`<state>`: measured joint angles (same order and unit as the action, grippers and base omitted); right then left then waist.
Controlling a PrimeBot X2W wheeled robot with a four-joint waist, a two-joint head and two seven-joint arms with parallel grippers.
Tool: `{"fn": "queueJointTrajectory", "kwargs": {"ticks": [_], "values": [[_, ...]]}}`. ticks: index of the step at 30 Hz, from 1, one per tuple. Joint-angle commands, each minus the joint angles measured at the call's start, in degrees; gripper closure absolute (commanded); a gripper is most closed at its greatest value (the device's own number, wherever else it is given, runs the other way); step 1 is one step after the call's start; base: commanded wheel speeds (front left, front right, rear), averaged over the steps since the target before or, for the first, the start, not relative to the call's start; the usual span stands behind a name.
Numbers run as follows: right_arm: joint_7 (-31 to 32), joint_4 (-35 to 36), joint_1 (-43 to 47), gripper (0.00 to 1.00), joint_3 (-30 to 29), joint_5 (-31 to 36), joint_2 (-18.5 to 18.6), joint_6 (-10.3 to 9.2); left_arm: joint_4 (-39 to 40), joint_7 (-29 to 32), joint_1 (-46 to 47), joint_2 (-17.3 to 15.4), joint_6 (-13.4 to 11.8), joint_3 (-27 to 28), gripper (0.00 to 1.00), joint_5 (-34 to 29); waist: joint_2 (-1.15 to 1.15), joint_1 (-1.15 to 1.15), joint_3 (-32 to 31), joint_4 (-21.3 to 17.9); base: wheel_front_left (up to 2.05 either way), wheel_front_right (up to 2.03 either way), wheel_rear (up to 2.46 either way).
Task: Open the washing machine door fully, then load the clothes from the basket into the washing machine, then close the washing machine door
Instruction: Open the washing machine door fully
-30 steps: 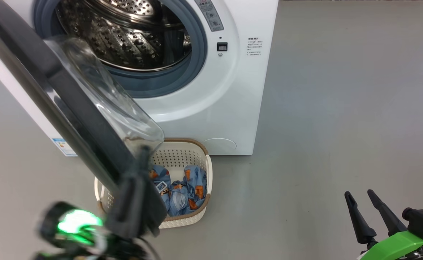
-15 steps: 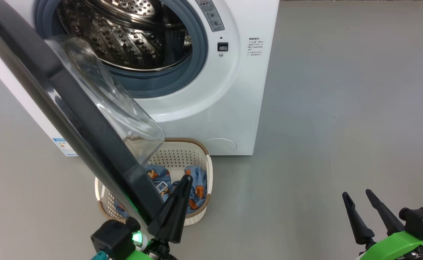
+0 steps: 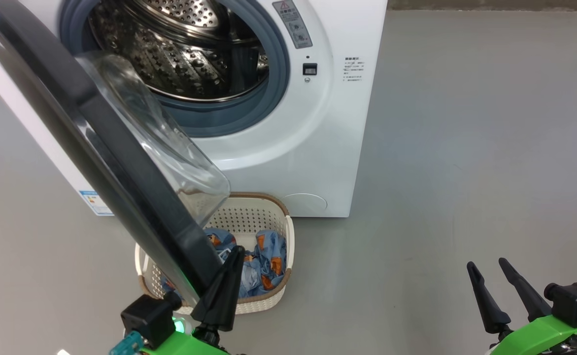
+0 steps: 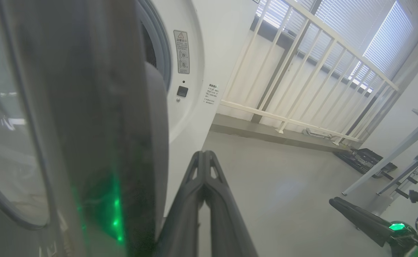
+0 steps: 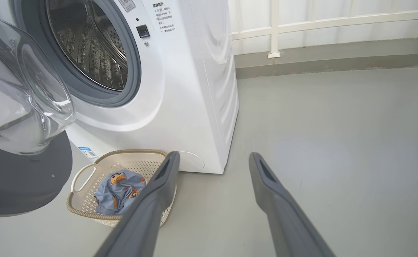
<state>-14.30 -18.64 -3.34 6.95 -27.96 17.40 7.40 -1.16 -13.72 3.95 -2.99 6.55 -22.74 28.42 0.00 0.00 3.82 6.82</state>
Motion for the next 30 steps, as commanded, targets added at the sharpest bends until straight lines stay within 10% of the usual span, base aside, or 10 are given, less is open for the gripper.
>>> {"fn": "queueJointTrajectory", "kwargs": {"ticks": [1,30], "values": [[-0.70,1.45,0.53,0.00,1.06,0.16,0.99,0.09,0.52,-0.67,2.83,-0.32,-0.27,2.41,1.00,0.37,0.00,0.00,-0.08,0.23,0.00,0.00,0.00],[-0.70,2.03,0.61,0.00,0.55,0.43,1.50,0.09,-0.31,-0.64,0.51,-2.58,-2.57,4.72,1.00,0.70,0.00,0.00,0.20,9.28,0.00,0.00,0.00]]}}
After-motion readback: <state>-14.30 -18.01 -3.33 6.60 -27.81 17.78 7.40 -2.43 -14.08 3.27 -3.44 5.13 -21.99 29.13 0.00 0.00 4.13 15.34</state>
